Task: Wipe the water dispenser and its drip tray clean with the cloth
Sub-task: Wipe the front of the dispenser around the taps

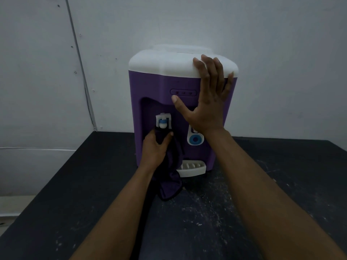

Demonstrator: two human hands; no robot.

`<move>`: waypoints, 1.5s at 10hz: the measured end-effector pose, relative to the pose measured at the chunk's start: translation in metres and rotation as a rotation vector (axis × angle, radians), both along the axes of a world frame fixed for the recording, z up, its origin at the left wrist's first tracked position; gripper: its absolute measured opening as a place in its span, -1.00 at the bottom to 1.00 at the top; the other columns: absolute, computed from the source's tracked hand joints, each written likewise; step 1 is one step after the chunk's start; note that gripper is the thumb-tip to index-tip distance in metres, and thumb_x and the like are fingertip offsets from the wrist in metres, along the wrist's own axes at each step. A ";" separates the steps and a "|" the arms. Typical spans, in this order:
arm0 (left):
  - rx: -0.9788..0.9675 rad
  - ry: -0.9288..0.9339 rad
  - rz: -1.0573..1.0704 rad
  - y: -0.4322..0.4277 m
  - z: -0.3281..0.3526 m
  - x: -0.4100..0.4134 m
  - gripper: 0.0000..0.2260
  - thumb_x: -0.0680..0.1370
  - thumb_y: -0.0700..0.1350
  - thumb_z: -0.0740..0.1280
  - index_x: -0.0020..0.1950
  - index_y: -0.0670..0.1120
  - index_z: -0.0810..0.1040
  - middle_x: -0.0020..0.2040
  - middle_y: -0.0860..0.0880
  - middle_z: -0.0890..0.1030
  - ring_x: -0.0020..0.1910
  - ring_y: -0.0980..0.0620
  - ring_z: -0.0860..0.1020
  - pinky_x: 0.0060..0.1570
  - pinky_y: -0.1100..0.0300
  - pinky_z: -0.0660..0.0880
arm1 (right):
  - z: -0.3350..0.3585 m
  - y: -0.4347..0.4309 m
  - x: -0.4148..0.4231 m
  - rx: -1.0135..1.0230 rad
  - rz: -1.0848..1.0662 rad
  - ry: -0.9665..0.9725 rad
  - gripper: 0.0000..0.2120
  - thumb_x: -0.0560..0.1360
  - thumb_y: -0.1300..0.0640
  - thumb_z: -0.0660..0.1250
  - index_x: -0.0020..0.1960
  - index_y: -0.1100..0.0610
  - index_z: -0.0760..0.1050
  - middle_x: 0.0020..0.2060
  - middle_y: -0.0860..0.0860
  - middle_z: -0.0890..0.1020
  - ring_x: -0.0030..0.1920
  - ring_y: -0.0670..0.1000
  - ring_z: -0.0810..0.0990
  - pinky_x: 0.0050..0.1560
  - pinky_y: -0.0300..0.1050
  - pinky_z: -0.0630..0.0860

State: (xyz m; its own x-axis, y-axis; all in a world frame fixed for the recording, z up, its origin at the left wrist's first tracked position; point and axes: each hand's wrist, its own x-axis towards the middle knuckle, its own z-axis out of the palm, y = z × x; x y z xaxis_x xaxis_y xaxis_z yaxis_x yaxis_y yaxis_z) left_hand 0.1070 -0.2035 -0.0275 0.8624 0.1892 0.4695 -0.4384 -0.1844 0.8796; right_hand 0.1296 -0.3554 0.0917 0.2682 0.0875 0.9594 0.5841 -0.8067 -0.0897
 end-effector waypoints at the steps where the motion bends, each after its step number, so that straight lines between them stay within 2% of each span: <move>1: -0.107 0.006 0.056 -0.014 0.001 0.000 -0.76 0.59 -0.05 0.42 0.25 -0.01 0.57 0.09 0.11 0.67 0.07 0.26 0.62 0.09 0.38 0.55 | 0.000 -0.001 0.000 -0.005 -0.002 -0.003 -0.16 0.49 -0.31 0.39 0.58 0.17 0.28 0.56 0.11 0.31 0.62 0.19 0.15 0.56 0.44 -0.09; 2: -0.109 0.002 0.049 -0.016 -0.003 0.002 -0.79 0.65 -0.06 0.33 0.27 -0.07 0.56 0.10 0.03 0.68 0.09 0.17 0.62 0.13 0.29 0.55 | 0.000 -0.002 0.001 -0.007 -0.001 -0.007 -0.16 0.49 -0.32 0.38 0.57 0.17 0.28 0.56 0.11 0.31 0.62 0.19 0.15 0.56 0.44 -0.08; 3: -0.022 -0.030 -0.005 -0.006 -0.007 0.005 -0.83 0.70 -0.10 0.23 0.14 -0.13 0.58 -0.03 -0.10 0.67 -0.05 0.12 0.61 0.01 0.23 0.54 | -0.001 -0.001 0.003 -0.008 -0.001 -0.010 -0.16 0.49 -0.32 0.38 0.58 0.16 0.27 0.57 0.11 0.31 0.62 0.18 0.15 0.57 0.42 -0.09; 4: 0.041 -0.040 -0.010 -0.001 -0.010 0.008 -0.77 0.71 -0.11 0.20 0.02 -0.22 0.55 -0.14 -0.23 0.62 -0.21 0.07 0.54 -0.17 0.14 0.50 | -0.001 -0.002 0.003 -0.012 0.003 -0.007 -0.15 0.50 -0.32 0.38 0.58 0.15 0.26 0.57 0.10 0.29 0.63 0.18 0.14 0.57 0.42 -0.10; 5: 0.108 -0.013 0.039 0.002 -0.015 0.011 -0.72 0.71 -0.13 0.18 -0.03 -0.31 0.50 -0.22 -0.26 0.58 -0.29 0.04 0.48 -0.27 -0.01 0.47 | -0.001 -0.004 0.002 -0.027 0.005 -0.007 -0.15 0.50 -0.31 0.39 0.59 0.14 0.24 0.58 0.10 0.29 0.63 0.18 0.13 0.57 0.41 -0.10; 6: 0.113 -0.012 0.069 0.008 -0.017 0.011 -0.65 0.72 -0.13 0.13 -0.17 -0.32 0.44 -0.35 -0.19 0.50 -0.38 0.08 0.40 -0.40 -0.03 0.33 | -0.001 -0.005 0.002 -0.031 0.008 -0.009 -0.15 0.50 -0.30 0.39 0.59 0.15 0.23 0.58 0.11 0.29 0.63 0.18 0.12 0.57 0.41 -0.11; 7: 0.043 0.029 0.034 0.010 -0.013 0.009 -0.50 0.71 0.04 0.06 -0.15 -0.34 0.48 -0.31 -0.27 0.53 -0.32 -0.04 0.42 -0.33 -0.09 0.37 | 0.000 -0.004 0.002 -0.023 -0.006 -0.013 -0.16 0.50 -0.31 0.39 0.59 0.15 0.24 0.57 0.11 0.29 0.63 0.19 0.13 0.56 0.43 -0.09; 8: -0.042 0.124 0.005 0.010 -0.007 0.007 -0.46 0.62 0.24 0.02 -0.25 -0.17 0.44 -0.40 -0.11 0.39 -0.43 0.00 0.34 -0.39 0.10 0.29 | -0.001 -0.002 0.003 -0.016 -0.005 -0.013 -0.16 0.50 -0.31 0.38 0.58 0.15 0.26 0.57 0.11 0.30 0.63 0.19 0.14 0.56 0.43 -0.09; 9: -0.078 0.306 -0.012 0.011 -0.002 0.013 -0.41 0.62 0.35 -0.04 -0.13 -0.09 0.53 -0.33 -0.10 0.53 -0.38 0.03 0.51 -0.32 0.20 0.48 | -0.001 -0.003 0.003 -0.017 -0.009 -0.010 -0.16 0.50 -0.31 0.38 0.58 0.16 0.26 0.57 0.10 0.29 0.63 0.19 0.14 0.56 0.43 -0.09; 10: -0.091 0.400 0.014 0.013 0.001 0.017 -0.41 0.60 0.40 -0.05 -0.11 -0.06 0.49 -0.32 -0.03 0.54 -0.38 0.10 0.49 -0.38 0.26 0.41 | -0.001 -0.002 0.003 -0.017 -0.007 -0.011 -0.16 0.50 -0.31 0.38 0.58 0.16 0.27 0.57 0.11 0.29 0.62 0.19 0.14 0.57 0.42 -0.11; 11: -0.087 0.310 0.091 0.006 -0.001 0.012 -0.46 0.57 0.41 0.01 -0.25 -0.03 0.36 -0.45 0.05 0.43 -0.52 0.16 0.35 -0.52 0.29 0.27 | -0.001 -0.002 0.003 -0.014 -0.010 -0.016 -0.16 0.50 -0.31 0.39 0.58 0.16 0.27 0.57 0.12 0.30 0.62 0.19 0.15 0.57 0.42 -0.10; 12: -0.110 0.217 0.165 -0.005 -0.002 0.009 -0.49 0.61 0.34 0.13 -0.36 -0.01 0.26 -0.54 0.13 0.34 -0.56 0.18 0.29 -0.55 0.29 0.22 | -0.001 -0.002 0.003 -0.015 -0.013 -0.021 -0.16 0.50 -0.30 0.39 0.58 0.16 0.26 0.57 0.12 0.30 0.62 0.19 0.15 0.57 0.42 -0.11; 13: -0.121 0.147 0.211 -0.011 -0.001 0.010 -0.49 0.59 0.32 0.23 -0.37 -0.04 0.31 -0.53 0.12 0.36 -0.55 0.17 0.32 -0.54 0.28 0.25 | -0.002 -0.002 0.004 -0.018 -0.012 -0.026 -0.16 0.50 -0.30 0.39 0.57 0.16 0.25 0.57 0.12 0.30 0.62 0.20 0.15 0.57 0.42 -0.10; 14: -0.133 0.065 0.151 -0.011 -0.001 0.010 -0.52 0.59 0.23 0.31 -0.34 -0.09 0.37 -0.53 0.10 0.38 -0.55 0.19 0.33 -0.54 0.31 0.24 | -0.002 -0.002 0.005 -0.018 -0.005 -0.028 -0.16 0.50 -0.31 0.39 0.57 0.15 0.25 0.57 0.12 0.30 0.62 0.20 0.15 0.56 0.43 -0.09; 15: -0.110 -0.001 0.049 -0.006 -0.002 0.010 -0.58 0.65 0.07 0.31 -0.35 -0.11 0.40 -0.53 0.11 0.38 -0.55 0.18 0.32 -0.53 0.30 0.23 | -0.002 -0.003 0.006 -0.020 -0.006 -0.032 -0.17 0.50 -0.31 0.38 0.58 0.14 0.24 0.57 0.12 0.30 0.62 0.20 0.15 0.56 0.43 -0.09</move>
State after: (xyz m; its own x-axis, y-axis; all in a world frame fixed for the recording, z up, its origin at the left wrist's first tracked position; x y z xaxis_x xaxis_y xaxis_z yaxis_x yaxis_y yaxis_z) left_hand 0.1167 -0.2095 -0.0292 0.8504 0.2812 0.4448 -0.4326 -0.1078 0.8951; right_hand 0.1351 -0.3582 0.0901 0.2381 0.1052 0.9655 0.5813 -0.8119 -0.0549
